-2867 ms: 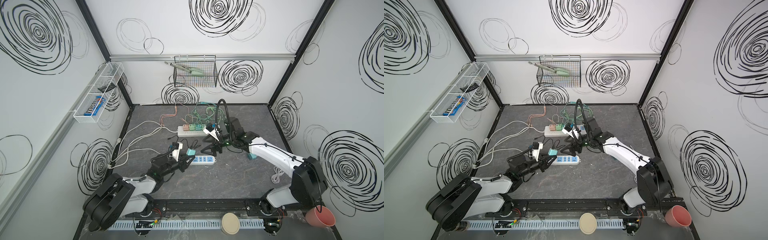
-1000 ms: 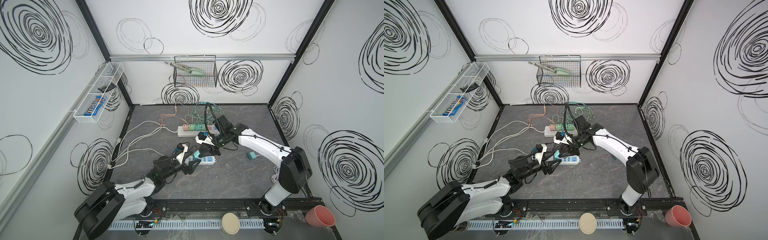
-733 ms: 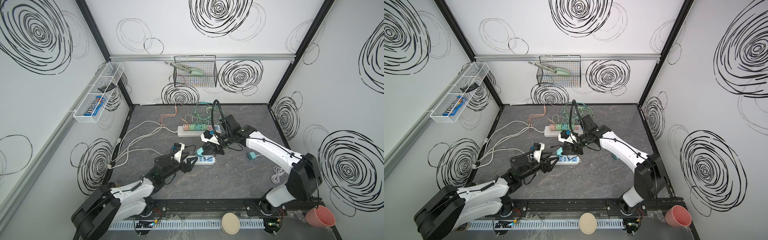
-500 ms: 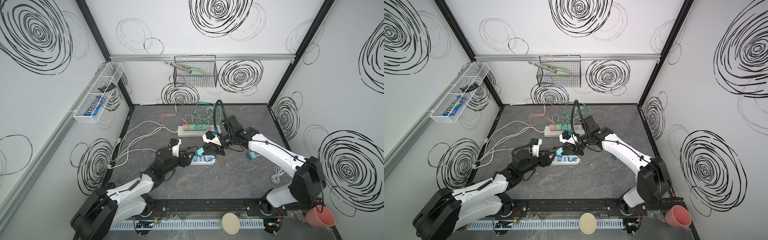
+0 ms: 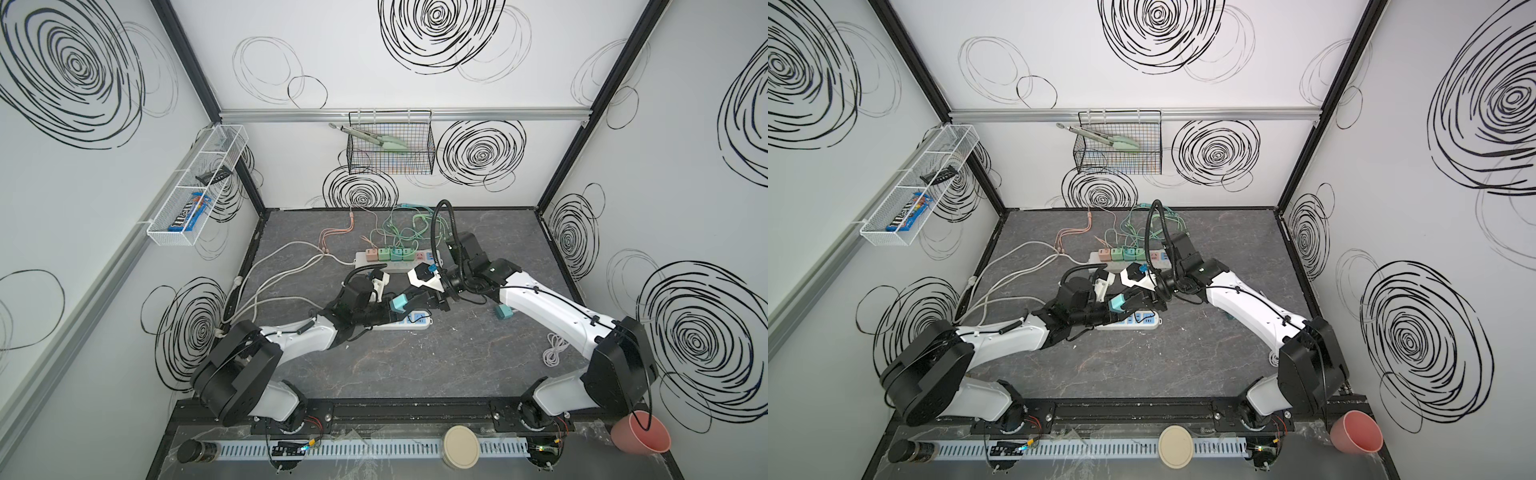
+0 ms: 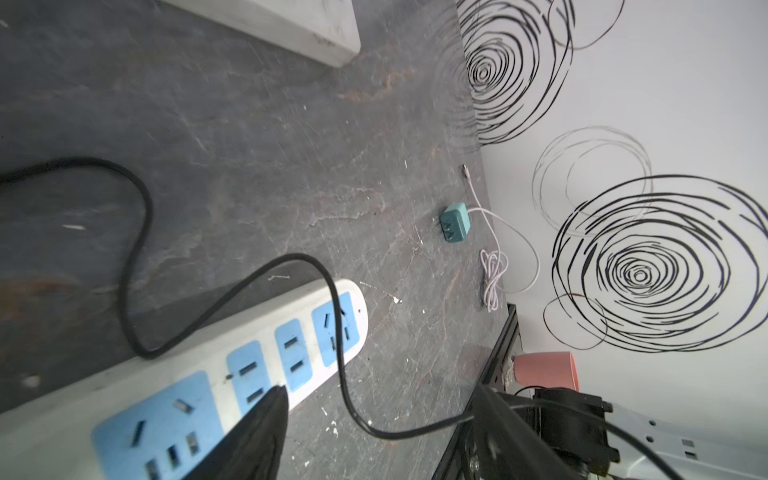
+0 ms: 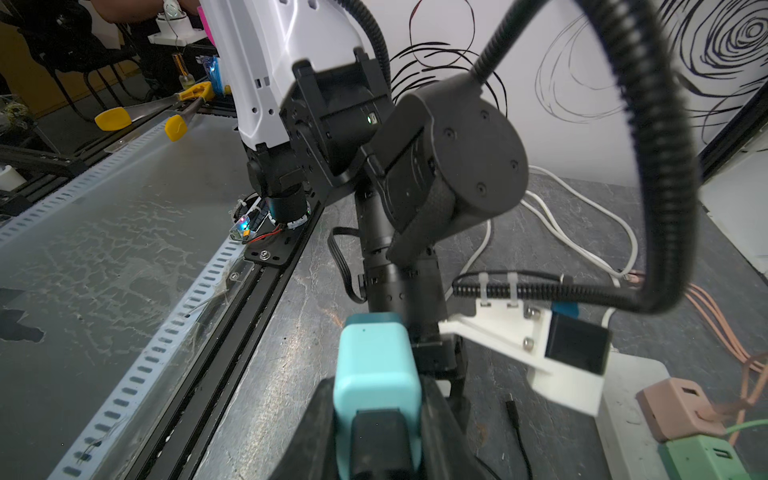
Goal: Insert the plug
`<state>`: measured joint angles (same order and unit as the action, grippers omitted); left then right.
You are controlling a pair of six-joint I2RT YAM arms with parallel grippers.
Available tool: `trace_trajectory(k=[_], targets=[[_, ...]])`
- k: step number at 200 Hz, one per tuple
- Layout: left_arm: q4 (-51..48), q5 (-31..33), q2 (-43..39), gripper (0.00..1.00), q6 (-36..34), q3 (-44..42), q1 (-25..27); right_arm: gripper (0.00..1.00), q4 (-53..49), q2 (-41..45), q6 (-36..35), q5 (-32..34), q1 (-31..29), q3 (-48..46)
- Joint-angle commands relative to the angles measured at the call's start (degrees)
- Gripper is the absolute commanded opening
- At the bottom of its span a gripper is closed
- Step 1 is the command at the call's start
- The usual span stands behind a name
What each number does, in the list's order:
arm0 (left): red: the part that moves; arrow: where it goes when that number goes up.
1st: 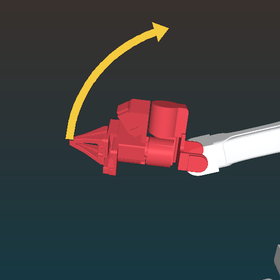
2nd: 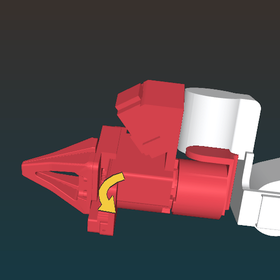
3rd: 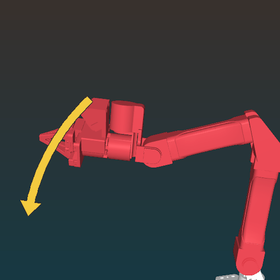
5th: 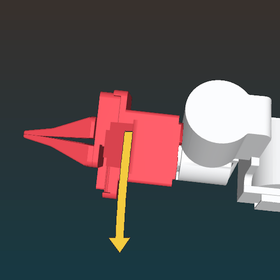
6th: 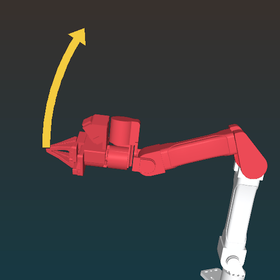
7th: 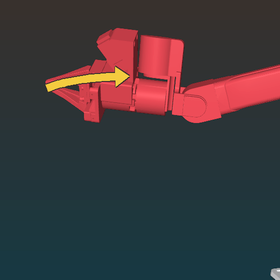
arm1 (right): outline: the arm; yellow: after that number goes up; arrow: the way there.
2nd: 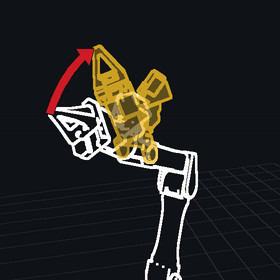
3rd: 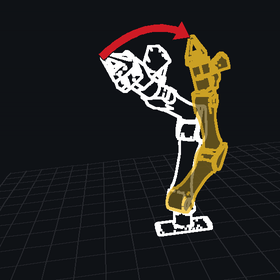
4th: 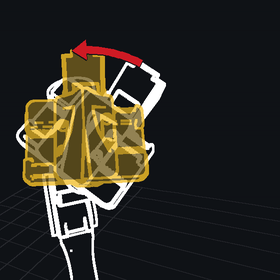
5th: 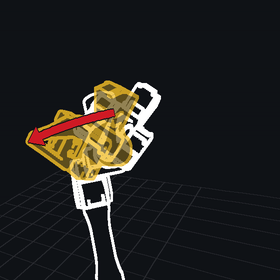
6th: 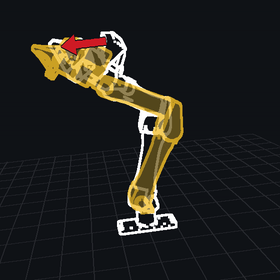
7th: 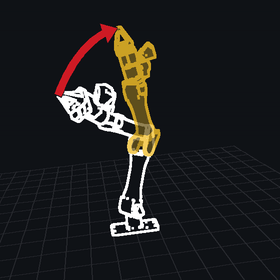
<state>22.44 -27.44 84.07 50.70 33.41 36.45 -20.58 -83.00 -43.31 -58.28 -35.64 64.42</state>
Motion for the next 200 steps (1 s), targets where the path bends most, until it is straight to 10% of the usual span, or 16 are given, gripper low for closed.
trace_trajectory(k=[1,52,131,200], targets=[[0.41,-1.87,2.75,0.73,2.11,2.47,0.9,0.0,1.96,2.52,-0.2,-2.28,0.31,-0.92],[3.95,-3.18,10.0,0.66,3.44,4.47,-0.28,0.0,2.79,3.52,-0.02,-3.29,0.31,-2.0],[2.97,0.45,3.93,0.0,0.95,5.16,-6.25,0.0,-1.35,2.31,0.15,-1.41,0.31,-2.57],[-10.68,10.53,-8.83,0.0,-10.47,9.06,-21.29,0.0,-13.18,-7.41,-3.96,13.28,-5.1,4.35]])
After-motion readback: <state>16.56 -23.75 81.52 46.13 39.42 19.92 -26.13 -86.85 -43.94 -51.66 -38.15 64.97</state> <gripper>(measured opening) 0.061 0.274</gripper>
